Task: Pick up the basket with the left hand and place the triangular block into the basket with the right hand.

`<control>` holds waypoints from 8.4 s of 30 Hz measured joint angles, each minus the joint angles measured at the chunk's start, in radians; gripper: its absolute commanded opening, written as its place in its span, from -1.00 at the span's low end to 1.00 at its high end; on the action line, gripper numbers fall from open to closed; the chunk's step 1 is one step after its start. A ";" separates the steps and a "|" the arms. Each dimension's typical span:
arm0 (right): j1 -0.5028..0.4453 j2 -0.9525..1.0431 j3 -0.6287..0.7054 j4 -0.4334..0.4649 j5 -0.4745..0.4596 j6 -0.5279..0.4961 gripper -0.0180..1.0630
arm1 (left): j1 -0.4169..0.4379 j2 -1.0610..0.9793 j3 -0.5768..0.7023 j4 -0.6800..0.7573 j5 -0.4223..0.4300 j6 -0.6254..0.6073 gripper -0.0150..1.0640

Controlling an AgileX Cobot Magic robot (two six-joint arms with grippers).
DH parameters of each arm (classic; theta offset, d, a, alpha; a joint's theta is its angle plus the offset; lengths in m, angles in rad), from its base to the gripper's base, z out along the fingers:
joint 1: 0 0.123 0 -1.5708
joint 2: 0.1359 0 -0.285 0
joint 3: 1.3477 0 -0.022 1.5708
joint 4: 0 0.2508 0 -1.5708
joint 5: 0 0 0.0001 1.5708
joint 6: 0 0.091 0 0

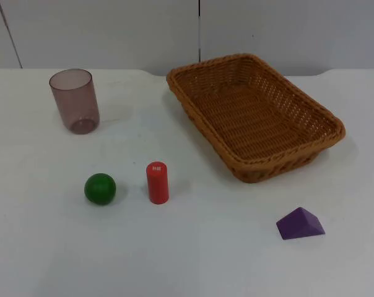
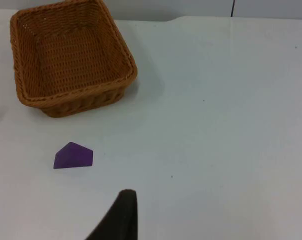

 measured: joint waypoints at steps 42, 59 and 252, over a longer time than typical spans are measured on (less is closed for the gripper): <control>0.000 0.866 -0.502 -0.134 -0.396 0.135 0.96 | -0.002 0.964 -0.564 0.017 -0.441 -0.152 0.97; 0.000 0.868 -0.503 -0.155 -0.378 0.133 0.96 | -0.381 1.295 -0.575 -0.069 -0.539 -0.171 0.97; 0.337 1.979 -0.631 0.206 -0.406 -1.179 0.96 | -0.087 1.510 -0.608 -0.364 -0.246 0.031 -0.98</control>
